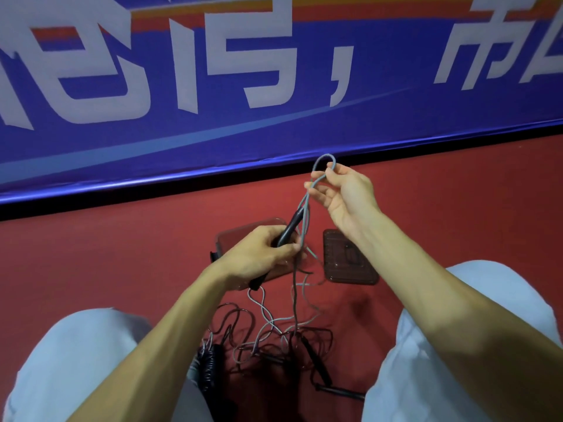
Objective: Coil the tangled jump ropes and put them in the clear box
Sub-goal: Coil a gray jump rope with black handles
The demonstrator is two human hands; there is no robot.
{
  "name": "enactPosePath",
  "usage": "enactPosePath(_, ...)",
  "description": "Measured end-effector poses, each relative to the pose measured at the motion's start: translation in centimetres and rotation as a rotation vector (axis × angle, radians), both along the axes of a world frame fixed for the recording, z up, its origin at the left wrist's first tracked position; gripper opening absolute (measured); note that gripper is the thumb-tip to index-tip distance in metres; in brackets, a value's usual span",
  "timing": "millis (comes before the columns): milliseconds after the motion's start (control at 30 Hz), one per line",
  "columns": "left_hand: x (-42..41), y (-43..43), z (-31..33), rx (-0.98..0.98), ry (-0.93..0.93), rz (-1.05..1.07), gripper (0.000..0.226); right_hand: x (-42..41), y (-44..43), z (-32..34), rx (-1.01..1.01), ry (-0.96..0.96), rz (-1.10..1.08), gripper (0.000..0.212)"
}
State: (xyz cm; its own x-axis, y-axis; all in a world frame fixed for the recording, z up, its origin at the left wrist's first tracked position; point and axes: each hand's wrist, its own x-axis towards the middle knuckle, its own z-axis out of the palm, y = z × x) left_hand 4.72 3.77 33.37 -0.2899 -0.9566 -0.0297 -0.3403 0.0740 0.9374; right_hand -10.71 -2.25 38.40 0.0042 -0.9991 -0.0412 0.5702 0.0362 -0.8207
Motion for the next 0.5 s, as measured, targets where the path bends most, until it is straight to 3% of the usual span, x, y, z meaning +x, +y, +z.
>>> enactPosePath(200,-0.1,0.4,0.7,0.011,0.114,-0.031,0.004,-0.2,-0.5,-0.3,-0.007,0.013,-0.013,0.006)
enactPosePath(333,-0.1,0.8,1.5,0.052,0.173,-0.015,0.008,-0.2,-0.4,-0.4,0.006,0.027,0.007,0.006)
enactPosePath(400,-0.2,0.9,1.9,0.070,0.269,0.066,0.007,-0.2,-0.3,-0.5,0.019,0.042,0.025,0.003)
enactPosePath(500,-0.2,0.7,2.6,0.068,0.511,0.227,0.008,-0.1,-0.1,-1.0,0.035,0.198,0.117,0.015)
